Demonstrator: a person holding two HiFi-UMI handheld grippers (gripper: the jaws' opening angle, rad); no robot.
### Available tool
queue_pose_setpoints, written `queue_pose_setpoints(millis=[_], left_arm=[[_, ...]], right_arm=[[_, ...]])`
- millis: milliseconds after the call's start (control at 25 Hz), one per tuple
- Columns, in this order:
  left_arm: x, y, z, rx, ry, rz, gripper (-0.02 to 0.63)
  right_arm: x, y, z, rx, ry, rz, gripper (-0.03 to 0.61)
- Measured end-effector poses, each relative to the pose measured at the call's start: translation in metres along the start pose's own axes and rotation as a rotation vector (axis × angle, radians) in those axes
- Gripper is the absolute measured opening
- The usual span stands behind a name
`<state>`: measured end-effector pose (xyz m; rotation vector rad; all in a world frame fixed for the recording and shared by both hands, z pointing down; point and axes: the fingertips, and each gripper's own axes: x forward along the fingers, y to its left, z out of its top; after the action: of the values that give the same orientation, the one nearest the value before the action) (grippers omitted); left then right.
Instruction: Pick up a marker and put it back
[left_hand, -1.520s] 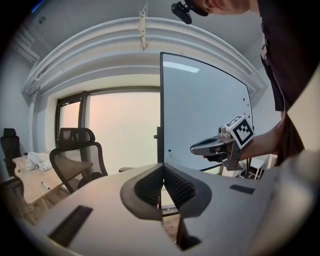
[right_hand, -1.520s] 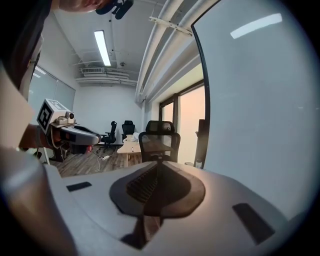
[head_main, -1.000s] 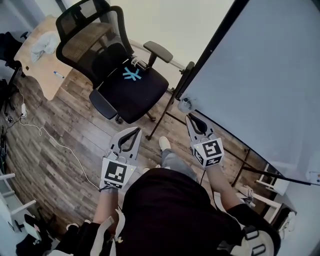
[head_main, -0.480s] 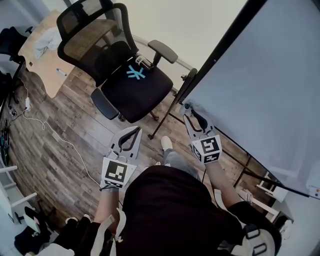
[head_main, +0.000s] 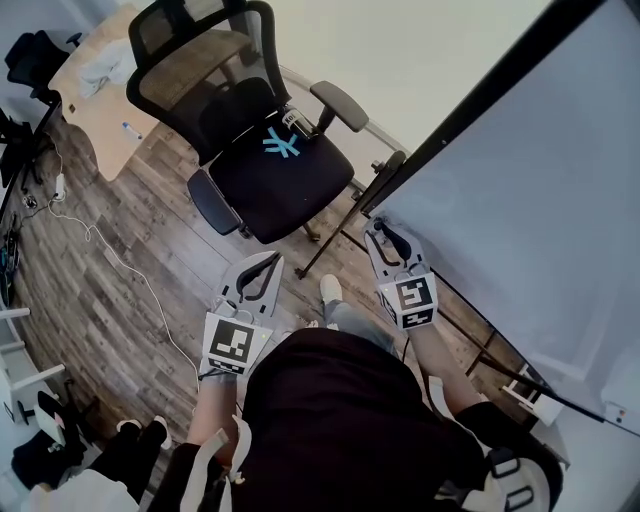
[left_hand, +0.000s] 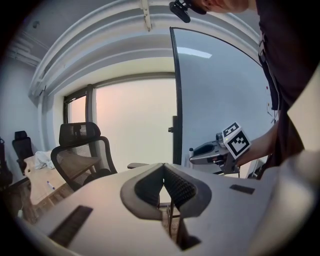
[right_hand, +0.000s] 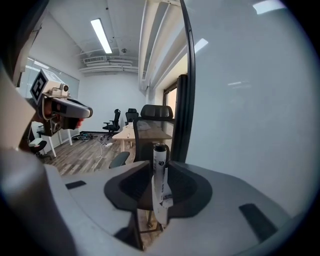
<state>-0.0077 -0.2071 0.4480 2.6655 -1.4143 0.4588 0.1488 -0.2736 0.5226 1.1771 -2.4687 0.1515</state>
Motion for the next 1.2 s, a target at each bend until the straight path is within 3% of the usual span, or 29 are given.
queue_pose_setpoints(millis=[240,640,1200], left_arm=[[-0.001,0.0,-0.001,-0.013,0.007,0.027,0.008],[-0.012,-0.005,0.008,-0.029,-0.012,0.066,0.008],[-0.058,-0.001,-0.002,-0.048,-0.074,0.143,0.008]], right_arm=[[0.0,0.0,0.0,-0.025,-0.003,0.009,0.078],[-0.005,0.001,0.003,-0.025,0.0,0.027,0.077],[-0.019,0.009,0.04,-0.119,-0.036,0.001,0.077]])
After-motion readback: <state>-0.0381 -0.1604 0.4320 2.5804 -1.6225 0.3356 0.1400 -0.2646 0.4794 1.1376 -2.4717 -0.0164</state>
